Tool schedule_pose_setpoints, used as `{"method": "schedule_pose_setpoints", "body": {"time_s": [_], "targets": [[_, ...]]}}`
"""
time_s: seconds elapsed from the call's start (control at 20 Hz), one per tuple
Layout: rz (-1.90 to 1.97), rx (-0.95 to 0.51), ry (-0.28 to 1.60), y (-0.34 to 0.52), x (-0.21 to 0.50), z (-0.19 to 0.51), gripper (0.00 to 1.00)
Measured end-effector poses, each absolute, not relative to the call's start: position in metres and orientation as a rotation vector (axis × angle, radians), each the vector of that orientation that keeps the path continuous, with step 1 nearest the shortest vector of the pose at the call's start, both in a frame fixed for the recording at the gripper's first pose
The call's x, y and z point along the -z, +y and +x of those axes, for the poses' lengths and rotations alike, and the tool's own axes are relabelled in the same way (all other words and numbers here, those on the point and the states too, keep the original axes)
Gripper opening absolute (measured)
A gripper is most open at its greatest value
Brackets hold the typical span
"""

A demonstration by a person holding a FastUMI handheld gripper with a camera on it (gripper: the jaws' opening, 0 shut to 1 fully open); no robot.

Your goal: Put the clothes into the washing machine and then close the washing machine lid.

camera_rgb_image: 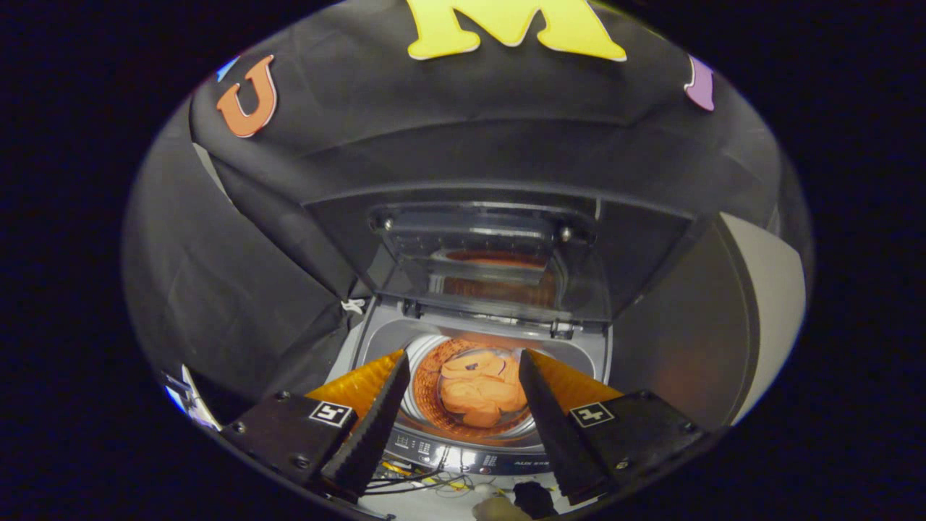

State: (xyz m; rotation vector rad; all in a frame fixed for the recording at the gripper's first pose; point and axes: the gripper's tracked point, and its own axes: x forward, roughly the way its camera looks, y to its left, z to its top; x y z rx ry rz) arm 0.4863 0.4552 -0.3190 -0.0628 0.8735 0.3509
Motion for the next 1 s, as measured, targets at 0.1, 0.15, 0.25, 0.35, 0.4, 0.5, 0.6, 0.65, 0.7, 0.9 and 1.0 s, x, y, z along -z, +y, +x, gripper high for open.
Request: {"method": "schedule_pose_setpoints", "body": {"time_s": [0.1,0.15,0.25,0.35,0.4,0.5,0.6,0.65,0.7,0.9,1.0], "targets": [[-0.056,-0.359,0.823,0.459,0.293,0.487,0.95],[-0.051,-0.366,0.795,0.463,0.279,0.489,0.94],[-0.038,-0.367,0.727,0.469,0.250,0.497,0.94],[-0.027,-0.365,0.670,0.474,0.222,0.504,0.94],[-0.017,-0.367,0.651,0.474,0.214,0.508,0.94],[0.009,-0.363,0.627,0.482,0.195,0.516,0.94],[0.023,-0.354,0.608,0.490,0.182,0.527,0.94],[0.022,-0.347,0.595,0.489,0.178,0.531,0.94],[0.013,-0.340,0.590,0.490,0.175,0.536,0.94],[-0.011,-0.306,0.559,0.495,0.166,0.558,0.94],[-0.021,-0.293,0.570,0.497,0.171,0.570,0.94]]}}
